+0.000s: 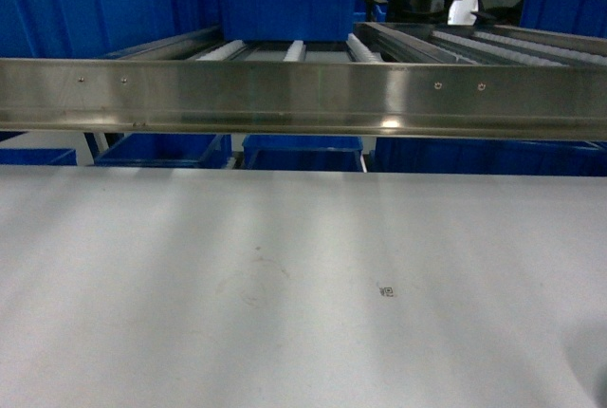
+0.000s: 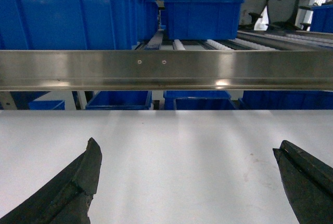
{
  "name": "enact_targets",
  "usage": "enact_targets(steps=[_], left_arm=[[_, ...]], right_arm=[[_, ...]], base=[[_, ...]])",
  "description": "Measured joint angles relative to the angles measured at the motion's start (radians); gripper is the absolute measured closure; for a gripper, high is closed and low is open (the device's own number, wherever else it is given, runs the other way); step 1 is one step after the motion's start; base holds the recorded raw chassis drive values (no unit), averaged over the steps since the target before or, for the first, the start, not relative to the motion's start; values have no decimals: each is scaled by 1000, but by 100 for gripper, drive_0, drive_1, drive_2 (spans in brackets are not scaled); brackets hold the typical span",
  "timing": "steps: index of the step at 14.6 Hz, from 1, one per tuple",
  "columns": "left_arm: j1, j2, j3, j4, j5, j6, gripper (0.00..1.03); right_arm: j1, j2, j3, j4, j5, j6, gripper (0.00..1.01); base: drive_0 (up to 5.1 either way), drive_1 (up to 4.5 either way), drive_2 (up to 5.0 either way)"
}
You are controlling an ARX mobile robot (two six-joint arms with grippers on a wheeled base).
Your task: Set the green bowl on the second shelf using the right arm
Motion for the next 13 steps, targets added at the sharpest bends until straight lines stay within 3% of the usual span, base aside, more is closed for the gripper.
enact_targets(steps=[1, 2, 3, 4, 5, 8, 9, 11, 13], left_arm=[[0, 0, 0, -1, -1, 0, 5], [0, 0, 0, -1, -2, 0, 5], [0, 0, 0, -1, -1, 0, 5], [0, 0, 0, -1, -1, 0, 5], [0, 0, 0, 0, -1, 0, 5], [0, 0, 0, -1, -1, 0, 5], [0, 0, 0, -1, -1, 0, 5], [0, 0, 0, 0, -1, 0, 5], [0, 0, 0, -1, -1, 0, 5]], right_arm=[[-52, 185, 111, 72, -4, 26, 3], [-99, 356, 185, 130, 20, 28, 3], [-219, 658, 276, 82, 86, -1, 3], [-409, 734, 285, -105, 23, -43, 3], [-465, 742, 239, -71, -14, -89, 3], [-484, 846, 122, -34, -42, -146, 3], [-470, 874, 84, -15, -45, -148, 3], [-409, 914, 62, 66, -14, -138, 3], [-337, 986, 62, 135, 3, -103, 3]], base=[[0, 0, 0], [0, 0, 0], [0, 0, 0], [0, 0, 0], [0, 0, 0], [0, 0, 0], [0, 0, 0], [0, 0, 0], [0, 0, 0]])
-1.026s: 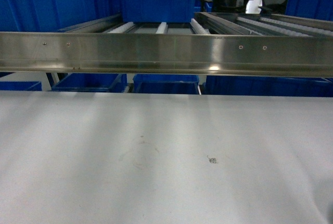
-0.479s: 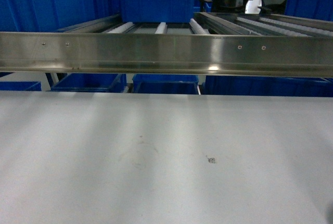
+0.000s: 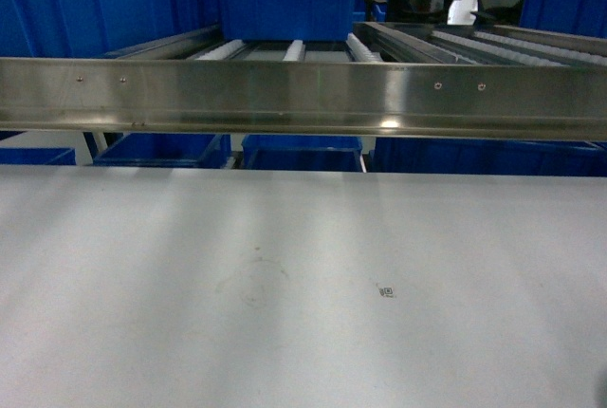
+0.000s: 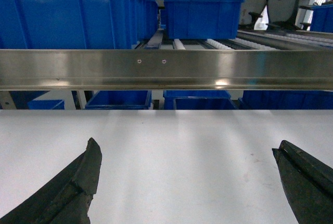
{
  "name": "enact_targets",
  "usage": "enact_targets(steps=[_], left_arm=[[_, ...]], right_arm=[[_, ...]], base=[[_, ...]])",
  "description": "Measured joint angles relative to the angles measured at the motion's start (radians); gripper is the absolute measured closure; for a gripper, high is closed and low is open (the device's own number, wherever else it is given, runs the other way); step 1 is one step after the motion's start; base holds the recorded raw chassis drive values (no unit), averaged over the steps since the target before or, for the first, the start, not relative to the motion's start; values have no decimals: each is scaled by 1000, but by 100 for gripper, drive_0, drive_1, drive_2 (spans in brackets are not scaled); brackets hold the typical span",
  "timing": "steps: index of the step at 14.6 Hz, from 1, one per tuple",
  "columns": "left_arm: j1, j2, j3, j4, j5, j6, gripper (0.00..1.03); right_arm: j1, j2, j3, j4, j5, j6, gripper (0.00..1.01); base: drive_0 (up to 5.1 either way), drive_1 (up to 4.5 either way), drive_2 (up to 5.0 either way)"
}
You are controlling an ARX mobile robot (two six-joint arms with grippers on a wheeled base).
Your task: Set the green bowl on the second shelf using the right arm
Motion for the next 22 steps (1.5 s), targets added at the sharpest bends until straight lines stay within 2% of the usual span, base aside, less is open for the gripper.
enact_targets(steps=[1, 4, 8, 10, 11, 13, 14, 15, 16, 17, 19, 20, 22], left_arm=[[0, 0, 0, 0, 0, 0, 5], [0, 0, 0, 0, 0, 0, 5], [0, 0, 0, 0, 0, 0, 5], [0, 0, 0, 0, 0, 0, 5], [0, 0, 0, 0, 0, 0, 5], [0, 0, 0, 0, 0, 0, 5], [0, 0, 0, 0, 0, 0, 5], [0, 0, 0, 0, 0, 0, 5], [0, 0, 0, 0, 0, 0, 5], [0, 0, 0, 0, 0, 0, 5], [0, 0, 0, 0, 0, 0, 5], [0, 0, 0, 0, 0, 0, 5], [0, 0, 0, 0, 0, 0, 5]], right_arm=[[16, 77, 2, 56, 19, 19, 3], [15, 206, 17, 158, 64, 51, 3], [11, 131, 26, 127, 60, 84, 3], [-23, 136, 37, 110, 51, 113, 3], [-40, 177, 72, 109, 47, 142, 3], [-28, 261, 132, 85, 29, 194, 3], [-7, 309, 165, 67, 23, 220, 3], [9, 346, 182, 70, 27, 230, 3], [24, 386, 184, 89, 56, 238, 6], [28, 387, 179, 98, 64, 243, 15], [24, 397, 146, 138, 74, 243, 38], [8, 415, 143, 171, 87, 233, 51], [-15, 427, 127, 204, 80, 217, 75]], base=[[0, 0, 0], [0, 0, 0], [0, 0, 0], [0, 0, 0], [0, 0, 0], [0, 0, 0], [0, 0, 0], [0, 0, 0], [0, 0, 0], [0, 0, 0], [0, 0, 0], [0, 0, 0], [0, 0, 0]])
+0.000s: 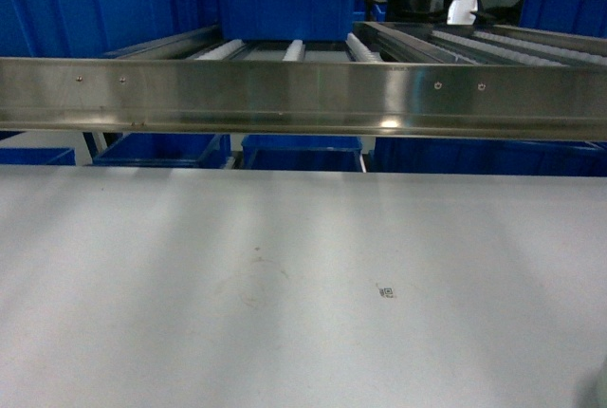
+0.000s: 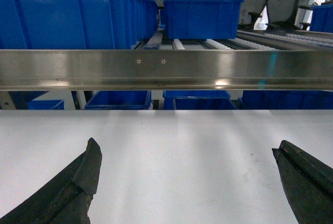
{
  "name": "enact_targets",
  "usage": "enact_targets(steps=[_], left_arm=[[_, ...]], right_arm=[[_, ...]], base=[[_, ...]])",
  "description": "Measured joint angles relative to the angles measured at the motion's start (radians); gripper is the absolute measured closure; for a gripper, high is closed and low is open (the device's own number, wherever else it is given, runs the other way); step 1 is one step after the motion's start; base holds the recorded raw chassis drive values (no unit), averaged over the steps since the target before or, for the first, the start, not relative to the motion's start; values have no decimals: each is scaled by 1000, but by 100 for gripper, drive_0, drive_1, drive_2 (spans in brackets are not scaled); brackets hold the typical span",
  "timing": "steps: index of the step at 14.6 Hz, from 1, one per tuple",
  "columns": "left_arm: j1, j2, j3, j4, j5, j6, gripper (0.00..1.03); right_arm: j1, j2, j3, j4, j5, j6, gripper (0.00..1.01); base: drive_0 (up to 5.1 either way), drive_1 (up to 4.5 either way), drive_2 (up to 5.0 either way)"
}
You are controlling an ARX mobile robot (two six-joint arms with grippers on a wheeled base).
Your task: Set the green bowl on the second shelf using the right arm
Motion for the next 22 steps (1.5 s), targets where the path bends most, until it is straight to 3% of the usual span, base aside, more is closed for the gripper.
enact_targets(steps=[2, 4, 5, 6, 7, 8, 9, 10, 11, 14, 18, 20, 22], left_arm=[[0, 0, 0, 0, 0, 0, 5], [0, 0, 0, 0, 0, 0, 5], [0, 0, 0, 0, 0, 0, 5], [0, 0, 0, 0, 0, 0, 5], [0, 0, 0, 0, 0, 0, 5], [0, 0, 0, 0, 0, 0, 5], [0, 0, 0, 0, 0, 0, 5], [0, 0, 0, 0, 0, 0, 5], [0, 0, 0, 0, 0, 0, 5], [0, 0, 0, 0, 0, 0, 5], [0, 0, 0, 0, 0, 0, 5], [0, 0, 0, 0, 0, 0, 5], [0, 0, 0, 0, 0, 0, 5]], right_arm=[[-3, -22, -35, 42, -29, -23, 99], [24, -93, -99, 77, -31, -63, 99], [68, -220, -153, 106, -29, -118, 99], [138, -432, -185, 104, -11, -201, 99], [247, -676, -180, -34, 53, -300, 99], [374, -898, -140, -195, 127, -359, 99], [463, -1038, -81, -275, 181, -374, 99], [515, -1099, -40, -288, 208, -374, 99], [511, -1092, -34, -282, 215, -373, 99], [434, -1070, -79, -311, 191, -369, 99], [289, -1080, -96, -325, 97, -319, 99], [280, -1088, -96, -319, 87, -313, 99], [291, -1094, -102, -245, 115, -320, 99]], base=[[0, 0, 0], [0, 0, 0], [0, 0, 0], [0, 0, 0], [0, 0, 0], [0, 0, 0], [0, 0, 0], [0, 0, 0], [0, 0, 0], [0, 0, 0], [0, 0, 0], [0, 0, 0], [0, 0, 0]])
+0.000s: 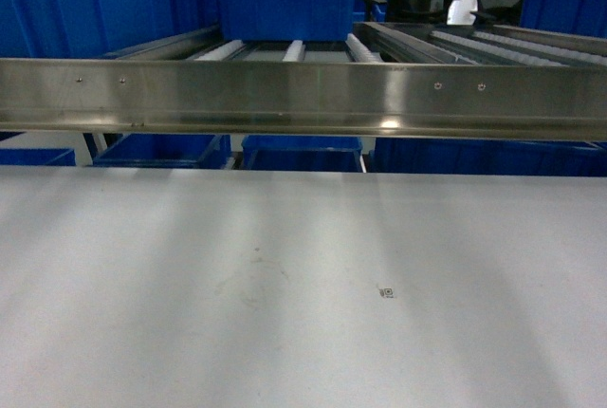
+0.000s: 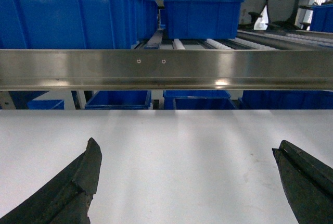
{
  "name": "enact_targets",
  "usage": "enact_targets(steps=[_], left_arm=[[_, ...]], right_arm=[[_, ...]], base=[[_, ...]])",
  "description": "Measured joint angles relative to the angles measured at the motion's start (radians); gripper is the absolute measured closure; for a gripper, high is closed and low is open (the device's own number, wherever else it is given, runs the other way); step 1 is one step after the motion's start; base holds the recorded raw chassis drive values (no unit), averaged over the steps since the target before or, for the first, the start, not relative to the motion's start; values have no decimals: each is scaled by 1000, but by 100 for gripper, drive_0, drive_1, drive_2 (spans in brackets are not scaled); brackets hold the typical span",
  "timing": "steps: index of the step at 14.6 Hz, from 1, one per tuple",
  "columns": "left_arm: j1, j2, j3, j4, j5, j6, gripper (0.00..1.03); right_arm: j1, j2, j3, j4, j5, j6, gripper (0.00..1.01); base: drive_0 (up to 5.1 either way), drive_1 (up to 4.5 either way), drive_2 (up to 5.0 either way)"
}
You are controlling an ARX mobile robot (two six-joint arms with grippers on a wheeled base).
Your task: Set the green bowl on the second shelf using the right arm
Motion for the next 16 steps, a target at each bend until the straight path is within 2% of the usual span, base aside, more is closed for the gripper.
enact_targets(steps=[6, 16], left_arm=[[0, 0, 0, 2, 3, 0, 5], [0, 0, 0, 0, 0, 0, 5]], right_arm=[[-2, 0, -2, -11, 11, -2, 99], [0, 1, -2, -8, 10, -2, 99]], base=[[0, 0, 0], [-486, 259, 259]])
